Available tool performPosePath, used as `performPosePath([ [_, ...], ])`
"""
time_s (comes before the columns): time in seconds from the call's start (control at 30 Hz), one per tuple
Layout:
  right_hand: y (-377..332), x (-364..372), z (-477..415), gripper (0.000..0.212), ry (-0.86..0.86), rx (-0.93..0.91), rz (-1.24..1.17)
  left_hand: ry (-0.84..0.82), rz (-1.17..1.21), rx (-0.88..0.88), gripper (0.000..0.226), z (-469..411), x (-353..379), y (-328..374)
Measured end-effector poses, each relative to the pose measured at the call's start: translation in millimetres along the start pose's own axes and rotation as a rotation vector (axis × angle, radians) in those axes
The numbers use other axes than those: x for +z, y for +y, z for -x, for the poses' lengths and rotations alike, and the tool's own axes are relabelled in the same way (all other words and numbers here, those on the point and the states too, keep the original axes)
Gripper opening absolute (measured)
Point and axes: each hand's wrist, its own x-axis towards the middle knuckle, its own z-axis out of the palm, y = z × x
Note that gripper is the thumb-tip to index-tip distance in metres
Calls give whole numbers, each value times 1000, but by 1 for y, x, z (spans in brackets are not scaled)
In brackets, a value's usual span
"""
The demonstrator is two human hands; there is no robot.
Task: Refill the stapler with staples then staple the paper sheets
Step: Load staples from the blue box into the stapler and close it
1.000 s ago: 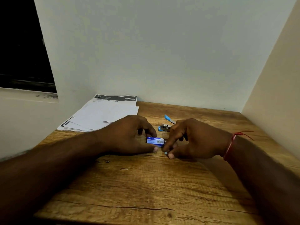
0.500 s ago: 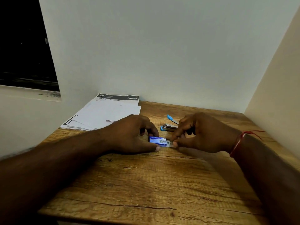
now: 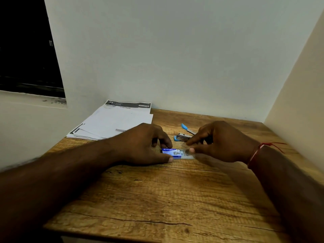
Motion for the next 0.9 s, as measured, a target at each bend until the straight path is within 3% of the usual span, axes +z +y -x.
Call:
performPosePath([
  [0.1, 7, -6, 0, 16, 3, 102, -66, -13, 15, 3, 36, 1, -1, -2],
  [0.2, 12, -13, 3, 19, -122, 188, -173, -9, 42, 10, 32, 0, -1, -5],
  [0.47, 4, 1, 2, 12, -128, 238, -399, -4, 90, -5, 29, -3, 0, -6],
  [0.9, -10, 11, -2, 10, -80, 313, -427, 17, 69, 30, 29, -3, 1, -4],
])
